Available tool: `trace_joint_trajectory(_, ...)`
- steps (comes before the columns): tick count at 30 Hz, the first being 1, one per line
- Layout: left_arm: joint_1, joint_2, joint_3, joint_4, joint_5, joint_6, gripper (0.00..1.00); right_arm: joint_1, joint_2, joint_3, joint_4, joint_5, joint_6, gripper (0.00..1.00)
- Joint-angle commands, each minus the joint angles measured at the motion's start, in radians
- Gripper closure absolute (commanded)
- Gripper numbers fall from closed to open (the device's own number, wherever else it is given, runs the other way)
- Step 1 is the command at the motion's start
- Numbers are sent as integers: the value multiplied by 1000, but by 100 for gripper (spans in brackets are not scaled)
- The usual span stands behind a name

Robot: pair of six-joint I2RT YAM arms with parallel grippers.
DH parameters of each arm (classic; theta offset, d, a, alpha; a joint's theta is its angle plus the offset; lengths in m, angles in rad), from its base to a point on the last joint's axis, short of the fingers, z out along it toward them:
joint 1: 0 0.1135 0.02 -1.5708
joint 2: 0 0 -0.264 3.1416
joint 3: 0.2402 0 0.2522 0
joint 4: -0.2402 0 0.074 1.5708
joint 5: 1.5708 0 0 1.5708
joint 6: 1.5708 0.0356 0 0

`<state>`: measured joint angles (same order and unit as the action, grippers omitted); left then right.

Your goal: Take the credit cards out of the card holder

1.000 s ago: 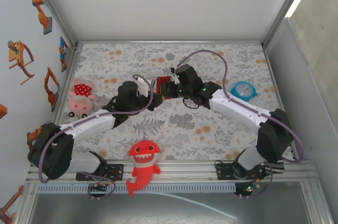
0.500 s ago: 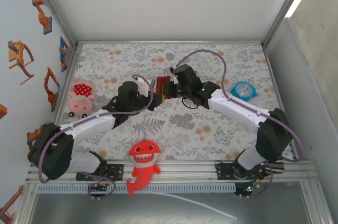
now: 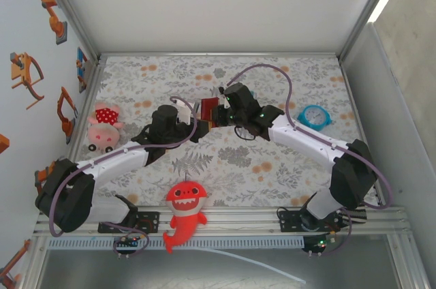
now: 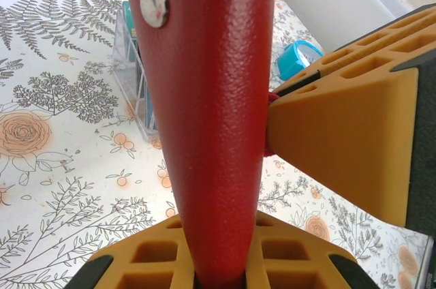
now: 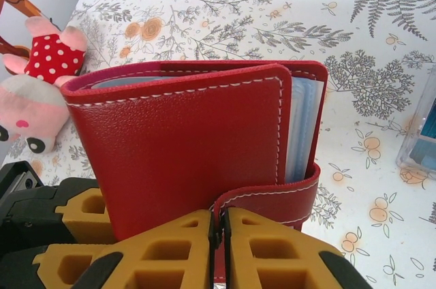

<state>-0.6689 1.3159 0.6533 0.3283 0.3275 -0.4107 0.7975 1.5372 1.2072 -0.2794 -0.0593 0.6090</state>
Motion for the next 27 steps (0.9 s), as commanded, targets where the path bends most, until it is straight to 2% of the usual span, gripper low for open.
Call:
trace_joint_trajectory(1,-5,-33,2,70,6,-6,100,-3,-14,-14,-15,35,-3,90)
trace_joint_trajectory(12,-6,-35,-1,68,-6,-10,100,-3,-20,-21,-15,46,-4,99)
trace_joint_trajectory(27,-6,-48,-8,79,-12,-20,100,-4,-47,-43,-16,80,1,100)
